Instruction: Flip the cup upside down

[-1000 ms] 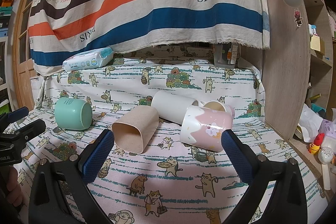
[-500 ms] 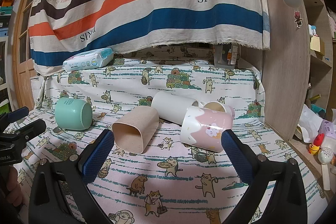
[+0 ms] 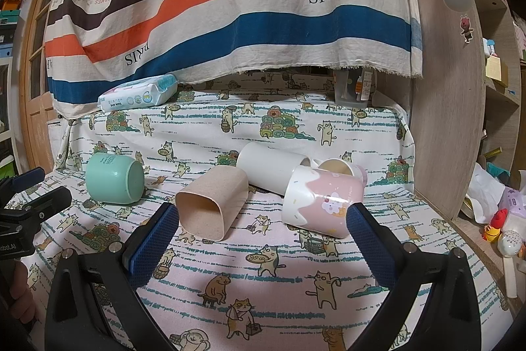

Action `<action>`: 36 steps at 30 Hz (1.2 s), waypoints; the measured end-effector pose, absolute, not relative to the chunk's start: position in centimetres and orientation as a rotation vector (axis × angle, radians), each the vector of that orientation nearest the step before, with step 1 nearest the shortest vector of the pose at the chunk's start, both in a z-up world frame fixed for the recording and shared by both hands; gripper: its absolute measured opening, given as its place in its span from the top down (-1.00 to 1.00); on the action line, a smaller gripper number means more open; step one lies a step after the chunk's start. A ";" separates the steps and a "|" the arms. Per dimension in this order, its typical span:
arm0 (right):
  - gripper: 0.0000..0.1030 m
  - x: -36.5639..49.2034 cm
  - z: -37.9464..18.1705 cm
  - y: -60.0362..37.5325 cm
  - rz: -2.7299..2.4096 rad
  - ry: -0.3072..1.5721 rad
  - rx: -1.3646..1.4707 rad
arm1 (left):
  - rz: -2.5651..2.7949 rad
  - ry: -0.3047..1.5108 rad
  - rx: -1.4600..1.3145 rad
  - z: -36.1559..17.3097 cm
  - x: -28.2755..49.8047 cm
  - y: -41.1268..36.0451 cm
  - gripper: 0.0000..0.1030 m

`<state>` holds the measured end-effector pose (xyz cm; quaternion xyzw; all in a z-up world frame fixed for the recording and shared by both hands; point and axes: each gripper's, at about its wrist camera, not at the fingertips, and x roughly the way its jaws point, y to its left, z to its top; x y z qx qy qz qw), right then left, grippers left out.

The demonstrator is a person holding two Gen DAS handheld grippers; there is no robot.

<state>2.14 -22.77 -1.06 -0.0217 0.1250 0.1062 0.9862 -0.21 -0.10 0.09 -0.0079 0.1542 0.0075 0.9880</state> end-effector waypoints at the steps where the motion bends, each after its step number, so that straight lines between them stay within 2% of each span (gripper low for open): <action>1: -0.99 2.1 -1.1 -22.8 0.214 0.251 -0.044 | 0.015 0.309 -0.016 0.1 -0.2 -0.1 -0.99; 19: -0.99 3.4 -1.4 -23.5 0.243 0.316 0.047 | 0.028 0.378 -0.061 -0.4 1.1 1.0 -0.99; 29: -0.99 6.9 3.9 -20.6 0.262 0.500 0.042 | 0.074 0.475 -0.120 0.9 4.1 3.1 -0.99; 36: -0.99 15.3 3.7 -15.0 0.155 0.804 -0.096 | 0.078 0.455 -0.116 0.9 4.8 3.6 -0.99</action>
